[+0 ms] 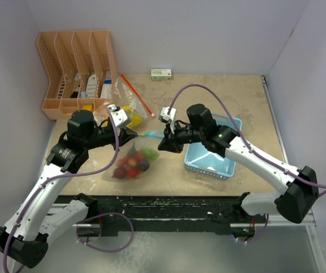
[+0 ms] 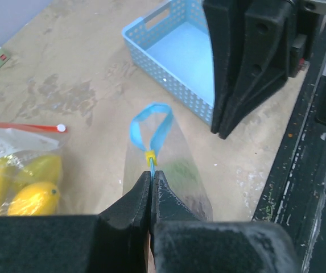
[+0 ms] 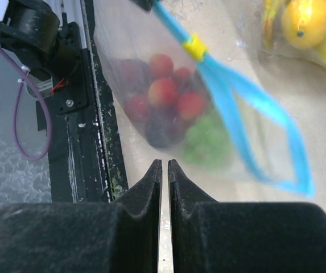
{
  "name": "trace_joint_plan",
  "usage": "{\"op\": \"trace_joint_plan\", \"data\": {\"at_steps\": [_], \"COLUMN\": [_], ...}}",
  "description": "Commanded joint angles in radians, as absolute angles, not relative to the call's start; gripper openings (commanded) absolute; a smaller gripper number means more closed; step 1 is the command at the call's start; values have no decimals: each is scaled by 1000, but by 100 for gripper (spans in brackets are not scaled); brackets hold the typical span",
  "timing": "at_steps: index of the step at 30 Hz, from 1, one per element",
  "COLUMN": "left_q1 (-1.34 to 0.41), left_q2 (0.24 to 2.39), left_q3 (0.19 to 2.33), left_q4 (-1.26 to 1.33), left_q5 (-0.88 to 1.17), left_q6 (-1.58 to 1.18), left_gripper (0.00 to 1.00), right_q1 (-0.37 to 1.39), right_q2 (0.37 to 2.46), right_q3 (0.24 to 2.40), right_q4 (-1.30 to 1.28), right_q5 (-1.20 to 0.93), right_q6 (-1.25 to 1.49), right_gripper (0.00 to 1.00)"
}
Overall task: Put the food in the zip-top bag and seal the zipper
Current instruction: Zip the zipper food storage bag at the center of the board.
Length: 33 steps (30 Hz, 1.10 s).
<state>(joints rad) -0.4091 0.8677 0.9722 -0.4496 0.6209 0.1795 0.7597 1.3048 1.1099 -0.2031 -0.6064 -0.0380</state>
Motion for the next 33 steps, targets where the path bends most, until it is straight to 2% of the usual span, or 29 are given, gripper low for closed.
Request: {"op": "trace_joint_plan", "data": {"at_steps": [1,4,5,8,9,10,14,21,33], "left_q1": [-400,-399,-399,-400,-400,-399,-399,-399,-399], "left_q2": [843,845,846,849,846,843,833,830,821], "left_q3": [1005,1006,1004,999,997,996,994,1000,994], "left_q4": [-381,-366,-360,-359,-359,-356,-354,-372,-399], "left_q5": [537,610,637,682,690,699,733,810,813], "left_q6": [159,157,154,155,156,154,148,161,184], "left_gripper": [0,0,0,0,0,0,0,0,0], "right_q1": [757,757,757,757,758,757,758,757,696], "right_q2": [1299,1298,1291,1257,1243,1237,1259,1382,1438], "right_q3": [1098,1101,1105,1115,1118,1126,1151,1254,1264], "right_q4": [-232,-226,-216,-129,-87,-59,35,3,-43], "right_q5": [-546,-553,-553,-530,-530,-529,-556,-898,-1113], "right_q6": [-27,-32,-38,-43,-41,-50,-103,-199,-267], "right_gripper": [9,11,15,43,49,52,52,50,44]}}
